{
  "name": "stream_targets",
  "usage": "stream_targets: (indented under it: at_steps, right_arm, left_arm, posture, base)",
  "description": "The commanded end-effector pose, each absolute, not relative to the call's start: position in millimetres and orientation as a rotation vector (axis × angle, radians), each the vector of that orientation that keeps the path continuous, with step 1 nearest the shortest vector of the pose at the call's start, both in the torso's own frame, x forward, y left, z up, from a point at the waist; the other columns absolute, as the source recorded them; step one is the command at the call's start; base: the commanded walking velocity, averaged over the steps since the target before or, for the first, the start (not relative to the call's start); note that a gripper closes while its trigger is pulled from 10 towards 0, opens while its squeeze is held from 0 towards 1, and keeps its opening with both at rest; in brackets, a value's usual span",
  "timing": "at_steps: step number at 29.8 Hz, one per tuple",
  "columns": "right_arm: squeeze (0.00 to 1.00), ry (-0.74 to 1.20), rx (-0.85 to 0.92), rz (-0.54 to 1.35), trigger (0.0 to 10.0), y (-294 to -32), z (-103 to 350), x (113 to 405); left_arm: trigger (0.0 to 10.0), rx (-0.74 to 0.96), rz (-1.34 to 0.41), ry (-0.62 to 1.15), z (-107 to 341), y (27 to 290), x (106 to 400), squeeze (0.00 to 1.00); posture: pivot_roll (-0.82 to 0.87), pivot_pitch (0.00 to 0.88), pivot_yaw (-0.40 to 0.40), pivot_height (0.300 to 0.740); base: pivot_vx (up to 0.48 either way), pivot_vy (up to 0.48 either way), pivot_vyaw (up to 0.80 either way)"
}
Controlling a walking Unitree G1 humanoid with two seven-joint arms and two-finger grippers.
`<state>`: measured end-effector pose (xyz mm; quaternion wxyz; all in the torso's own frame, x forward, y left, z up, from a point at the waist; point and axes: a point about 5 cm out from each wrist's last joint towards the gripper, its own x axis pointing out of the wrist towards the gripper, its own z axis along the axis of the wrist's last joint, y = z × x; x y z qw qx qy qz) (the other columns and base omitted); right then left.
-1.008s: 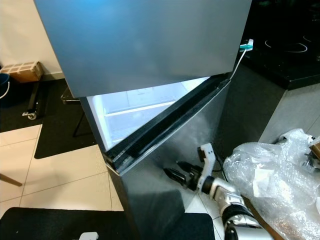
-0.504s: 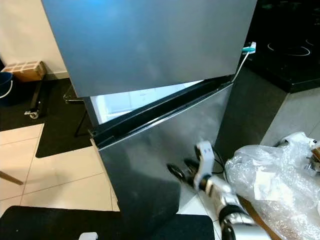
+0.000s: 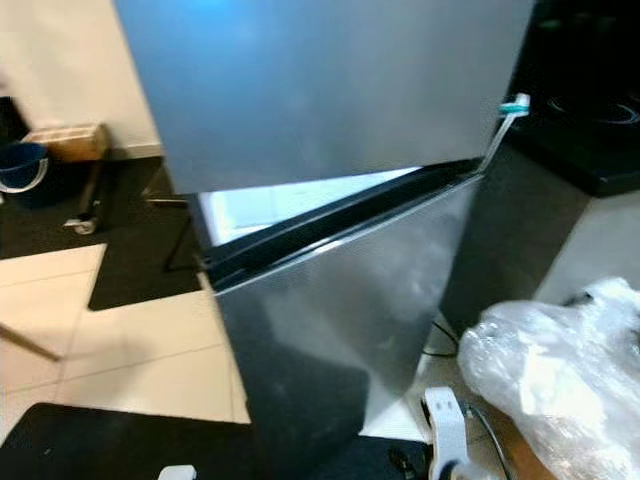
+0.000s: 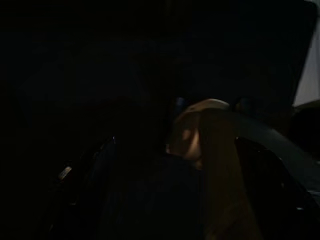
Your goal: Restocking fridge
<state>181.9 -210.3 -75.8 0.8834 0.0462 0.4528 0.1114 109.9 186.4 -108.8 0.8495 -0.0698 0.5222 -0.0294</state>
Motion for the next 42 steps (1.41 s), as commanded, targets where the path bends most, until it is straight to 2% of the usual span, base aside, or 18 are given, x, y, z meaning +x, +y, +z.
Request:
stream_targets:
  at_steps: [1,17,26,32,35,42]
  right_arm:
    - [0.00,0.979,0.080,0.221,10.0,-212,-80,173]
    - [0.00,1.017,0.074,0.161,10.0,-222,-85,159]
    - [0.00,0.996,0.052,0.084,10.0,-232,-83,160]
    - [0.00,0.965,0.044,0.025,10.0,-242,-79,163]
    - [0.00,0.944,0.055,0.024,10.0,-242,-77,166]
    - [0.00,0.724,0.182,0.093,10.0,-237,-57,199]
  left_arm:
    - [10.0,-0.136,-0.058,1.114,-110,189,107,0.00]
    - [10.0,-0.133,-0.064,1.111,-109,189,108,0.00]
    - [10.0,-0.116,-0.082,1.110,-109,189,109,0.00]
    - [10.0,-0.099,-0.088,1.113,-109,190,109,0.00]
    - [10.0,-0.099,-0.073,1.113,-109,191,110,0.00]
    - [10.0,-0.105,-0.067,1.111,-109,190,109,0.00]
  posture:
    - [-0.06,0.000,-0.025,0.740]
    - [-0.06,0.000,-0.026,0.740]
    - [-0.06,0.000,-0.024,0.740]
    - [-0.06,0.000,-0.024,0.740]
    - [-0.07,0.000,-0.024,0.740]
    - [-0.07,0.000,-0.022,0.740]
  base:
    - [0.000,0.000,0.78]
    - [0.000,0.000,0.78]
    - [0.000,0.000,0.00]
    - [0.000,-0.480,0.00]
    - [0.000,0.000,0.00]
    - [0.000,0.000,0.00]
